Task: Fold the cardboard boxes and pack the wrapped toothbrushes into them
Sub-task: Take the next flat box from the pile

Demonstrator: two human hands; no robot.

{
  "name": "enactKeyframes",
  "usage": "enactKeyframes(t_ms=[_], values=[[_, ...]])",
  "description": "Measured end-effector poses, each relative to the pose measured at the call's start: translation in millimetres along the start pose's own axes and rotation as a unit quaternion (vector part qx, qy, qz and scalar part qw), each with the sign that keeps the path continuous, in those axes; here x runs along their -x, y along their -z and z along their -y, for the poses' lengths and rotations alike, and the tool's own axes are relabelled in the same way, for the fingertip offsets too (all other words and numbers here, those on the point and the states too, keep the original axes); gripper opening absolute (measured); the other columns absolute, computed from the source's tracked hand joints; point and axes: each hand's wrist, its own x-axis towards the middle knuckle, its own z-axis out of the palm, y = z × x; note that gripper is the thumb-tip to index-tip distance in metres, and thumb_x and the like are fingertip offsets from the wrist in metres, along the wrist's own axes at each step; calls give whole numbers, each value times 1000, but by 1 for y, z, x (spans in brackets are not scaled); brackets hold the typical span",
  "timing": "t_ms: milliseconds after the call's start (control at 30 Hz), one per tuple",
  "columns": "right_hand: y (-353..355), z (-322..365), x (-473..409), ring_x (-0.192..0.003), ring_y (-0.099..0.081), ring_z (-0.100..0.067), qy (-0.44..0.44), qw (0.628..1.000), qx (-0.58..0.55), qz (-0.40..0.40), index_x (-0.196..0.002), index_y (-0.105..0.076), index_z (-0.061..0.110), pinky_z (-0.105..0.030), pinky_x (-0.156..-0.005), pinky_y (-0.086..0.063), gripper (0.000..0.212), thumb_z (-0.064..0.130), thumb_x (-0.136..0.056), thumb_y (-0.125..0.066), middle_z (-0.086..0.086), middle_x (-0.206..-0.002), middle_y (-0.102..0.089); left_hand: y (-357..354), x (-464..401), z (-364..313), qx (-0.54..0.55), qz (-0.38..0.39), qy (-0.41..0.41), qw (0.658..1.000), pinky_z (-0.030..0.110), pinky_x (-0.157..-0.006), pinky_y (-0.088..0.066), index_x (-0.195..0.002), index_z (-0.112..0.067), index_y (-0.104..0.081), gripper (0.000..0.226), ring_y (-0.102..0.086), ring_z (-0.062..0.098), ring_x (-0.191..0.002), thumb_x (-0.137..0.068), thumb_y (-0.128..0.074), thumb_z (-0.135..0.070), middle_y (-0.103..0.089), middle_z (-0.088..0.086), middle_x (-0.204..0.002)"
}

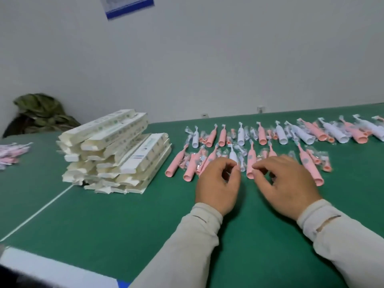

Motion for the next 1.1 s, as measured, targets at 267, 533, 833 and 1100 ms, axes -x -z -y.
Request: enactKeyframes(t_ms=[267,533,833,1100], values=[[6,7,-4,-77,-51,-10,-28,999,-42,13,-89,-70,30,-29,-68,-36,7,32,-90,-63,18,-79,-61,110,-44,22,-406,-130,45,904,39,-101,-38,-126,-14,-60,41,-49,28,-122,-91,-61,-35,-57,6,-133],[13,9,-3,-77,-51,-6,-41,997,-70,-3,-83,-69,32,-27,-68,-37,8,28,-89,-64,20,-78,-62,155,-49,50,-596,-43,186,780,35,-85,-38,-116,-26,-63,29,-59,24,-108,-93,-47,-23,-68,0,-114],[15,11,-4,-78,-50,-2,-48,996,-76,-3,-83,-68,33,-28,-71,-38,10,30,-90,-63,21,-78,-63,163,-59,52,-611,-26,162,774,35,-89,-41,-118,-24,-54,31,-59,25,-106,-92,-55,-41,-68,0,-112],[19,13,-5,-78,-54,-8,-43,994,-85,-43,-87,-71,29,-28,-73,-43,6,24,-89,-67,19,-80,-65,157,-58,15,-409,-196,86,887,32,-62,-37,-99,-25,-58,19,-52,24,-67,-89,-57,-40,-59,-4,-77]])
